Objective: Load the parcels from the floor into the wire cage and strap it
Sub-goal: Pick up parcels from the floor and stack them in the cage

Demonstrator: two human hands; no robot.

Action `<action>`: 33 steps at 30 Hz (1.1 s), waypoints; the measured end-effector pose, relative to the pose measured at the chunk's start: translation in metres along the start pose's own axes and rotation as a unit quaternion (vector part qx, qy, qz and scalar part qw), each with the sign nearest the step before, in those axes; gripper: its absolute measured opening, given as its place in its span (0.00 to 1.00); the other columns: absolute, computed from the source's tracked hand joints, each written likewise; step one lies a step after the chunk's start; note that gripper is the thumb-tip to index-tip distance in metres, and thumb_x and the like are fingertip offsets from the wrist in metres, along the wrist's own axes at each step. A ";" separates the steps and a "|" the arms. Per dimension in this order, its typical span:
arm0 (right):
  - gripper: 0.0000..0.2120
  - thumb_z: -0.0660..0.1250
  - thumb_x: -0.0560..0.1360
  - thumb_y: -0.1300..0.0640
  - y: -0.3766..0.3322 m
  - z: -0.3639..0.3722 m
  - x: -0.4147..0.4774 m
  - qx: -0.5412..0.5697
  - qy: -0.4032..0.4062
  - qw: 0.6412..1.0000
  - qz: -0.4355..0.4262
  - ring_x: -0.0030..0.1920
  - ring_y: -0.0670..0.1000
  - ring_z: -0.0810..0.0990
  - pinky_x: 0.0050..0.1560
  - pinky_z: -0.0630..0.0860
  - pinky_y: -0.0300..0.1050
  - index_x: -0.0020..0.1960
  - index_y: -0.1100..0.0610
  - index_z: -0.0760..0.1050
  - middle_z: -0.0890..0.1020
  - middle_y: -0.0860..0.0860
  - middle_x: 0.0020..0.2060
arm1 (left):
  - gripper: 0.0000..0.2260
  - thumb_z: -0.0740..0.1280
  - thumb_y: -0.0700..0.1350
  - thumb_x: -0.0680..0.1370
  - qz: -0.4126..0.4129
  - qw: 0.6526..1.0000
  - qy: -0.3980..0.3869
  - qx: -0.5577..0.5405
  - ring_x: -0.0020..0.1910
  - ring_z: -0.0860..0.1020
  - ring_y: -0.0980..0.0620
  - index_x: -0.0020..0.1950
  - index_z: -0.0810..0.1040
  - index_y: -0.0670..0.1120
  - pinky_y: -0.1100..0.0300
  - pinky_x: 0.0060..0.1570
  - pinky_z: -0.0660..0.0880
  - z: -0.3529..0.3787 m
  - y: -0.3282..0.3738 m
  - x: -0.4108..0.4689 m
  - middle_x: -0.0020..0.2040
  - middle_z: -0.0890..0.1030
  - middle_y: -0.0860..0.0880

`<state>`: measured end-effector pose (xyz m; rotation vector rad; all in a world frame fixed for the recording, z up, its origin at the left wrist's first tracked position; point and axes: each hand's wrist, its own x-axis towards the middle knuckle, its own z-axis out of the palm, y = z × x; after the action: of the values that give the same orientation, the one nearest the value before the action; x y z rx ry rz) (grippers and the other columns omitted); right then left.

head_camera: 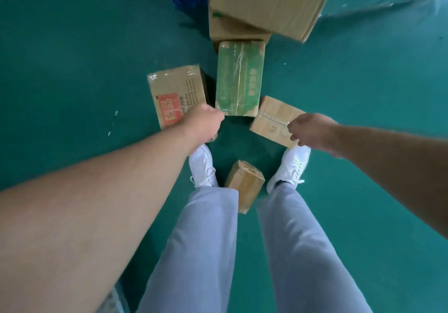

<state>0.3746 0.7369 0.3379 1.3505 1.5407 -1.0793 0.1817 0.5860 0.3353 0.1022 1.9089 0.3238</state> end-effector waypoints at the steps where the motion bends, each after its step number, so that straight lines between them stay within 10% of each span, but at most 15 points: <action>1: 0.14 0.58 0.81 0.57 -0.003 0.011 0.026 0.018 -0.005 1.000 -0.001 0.53 0.59 0.82 0.57 0.80 0.53 0.58 0.61 0.79 0.83 0.60 0.56 | 0.08 0.63 0.46 0.81 0.001 1.000 0.003 -0.002 0.50 0.78 0.47 0.55 0.78 0.45 0.56 0.54 0.75 0.004 -0.001 0.027 0.50 0.81 0.47; 9: 0.28 0.58 0.83 0.57 -0.024 0.086 0.197 0.154 -0.010 0.988 -0.003 0.51 0.53 0.76 0.42 0.74 0.41 0.81 0.47 0.58 0.76 0.50 0.56 | 0.34 0.65 0.42 0.78 -0.023 0.999 0.007 -0.034 0.78 0.63 0.43 0.83 0.57 0.50 0.43 0.76 0.62 0.047 -0.016 0.194 0.80 0.63 0.47; 15: 0.20 0.65 0.76 0.59 -0.030 0.101 0.233 0.342 -0.030 0.939 0.021 0.59 0.48 0.77 0.59 0.77 0.49 0.67 0.46 0.75 0.80 0.44 0.62 | 0.28 0.67 0.43 0.71 -0.058 0.989 -0.026 -0.134 0.71 0.70 0.45 0.73 0.71 0.46 0.43 0.72 0.67 0.068 -0.031 0.215 0.75 0.70 0.47; 19: 0.21 0.68 0.73 0.53 -0.033 0.094 0.181 0.386 -0.027 0.922 0.012 0.61 0.51 0.78 0.62 0.77 0.54 0.65 0.44 0.72 0.80 0.47 0.59 | 0.40 0.69 0.48 0.60 -0.079 0.976 -0.007 -0.201 0.65 0.77 0.41 0.74 0.68 0.50 0.38 0.59 0.77 0.059 -0.032 0.169 0.72 0.74 0.45; 22: 0.17 0.69 0.75 0.48 -0.037 0.074 0.117 0.406 -0.033 0.913 -0.005 0.59 0.53 0.80 0.65 0.76 0.57 0.63 0.44 0.72 0.82 0.50 0.56 | 0.28 0.68 0.46 0.71 -0.078 0.966 -0.009 -0.245 0.55 0.81 0.43 0.72 0.69 0.53 0.48 0.40 0.83 0.039 -0.020 0.107 0.64 0.76 0.46; 27: 0.14 0.67 0.78 0.46 -0.025 0.046 -0.030 0.428 -0.022 0.903 -0.036 0.59 0.52 0.82 0.66 0.75 0.57 0.63 0.43 0.73 0.83 0.48 0.57 | 0.28 0.70 0.55 0.68 -0.036 0.966 0.022 -0.257 0.63 0.79 0.45 0.68 0.72 0.63 0.39 0.63 0.76 0.005 -0.012 -0.022 0.65 0.79 0.53; 33: 0.10 0.63 0.82 0.46 -0.008 0.017 -0.211 0.375 -0.016 0.923 -0.088 0.55 0.45 0.79 0.62 0.77 0.50 0.59 0.50 0.75 0.80 0.45 0.54 | 0.10 0.66 0.48 0.79 0.030 0.957 0.041 -0.285 0.58 0.82 0.50 0.55 0.78 0.63 0.43 0.64 0.77 -0.031 -0.007 -0.222 0.57 0.84 0.57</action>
<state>0.3894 0.6546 0.5330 1.6823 1.2793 -1.9223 0.2320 0.5237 0.5447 -0.2422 1.8250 0.9171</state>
